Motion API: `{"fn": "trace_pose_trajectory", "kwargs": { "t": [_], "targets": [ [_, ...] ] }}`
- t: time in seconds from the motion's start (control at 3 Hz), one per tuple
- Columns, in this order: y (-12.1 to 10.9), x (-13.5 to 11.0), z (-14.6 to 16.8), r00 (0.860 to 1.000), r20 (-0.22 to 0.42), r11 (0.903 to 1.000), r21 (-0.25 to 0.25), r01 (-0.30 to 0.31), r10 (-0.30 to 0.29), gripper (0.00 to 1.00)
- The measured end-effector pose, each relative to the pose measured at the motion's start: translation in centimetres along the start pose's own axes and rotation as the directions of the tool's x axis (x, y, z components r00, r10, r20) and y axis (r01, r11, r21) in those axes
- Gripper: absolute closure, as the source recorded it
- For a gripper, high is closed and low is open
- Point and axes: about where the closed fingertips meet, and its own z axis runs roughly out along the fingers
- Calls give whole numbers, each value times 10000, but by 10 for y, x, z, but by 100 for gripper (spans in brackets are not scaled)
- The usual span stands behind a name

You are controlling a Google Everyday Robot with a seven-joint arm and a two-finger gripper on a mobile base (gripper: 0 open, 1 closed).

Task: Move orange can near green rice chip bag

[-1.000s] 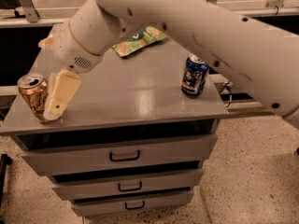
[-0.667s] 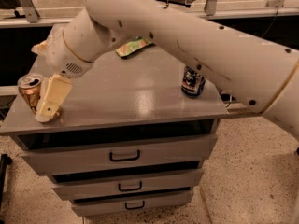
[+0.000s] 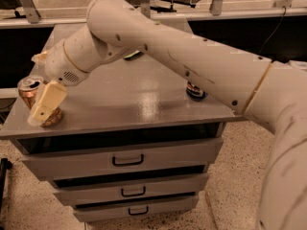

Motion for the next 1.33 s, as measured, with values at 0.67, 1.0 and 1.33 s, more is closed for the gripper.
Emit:
{"fn": "trace_pose_trajectory", "kwargs": {
  "t": [0.67,1.0,1.33],
  "targets": [
    [-8,14,18,9829,812,9859,-404,-1627,1655,41],
    [-11,8,9,9749,1115,9810,-419,-1893,1929,63],
    [-33,1,-33,9786,1356,9855,485,-1624,1545,87]
  ]
}}
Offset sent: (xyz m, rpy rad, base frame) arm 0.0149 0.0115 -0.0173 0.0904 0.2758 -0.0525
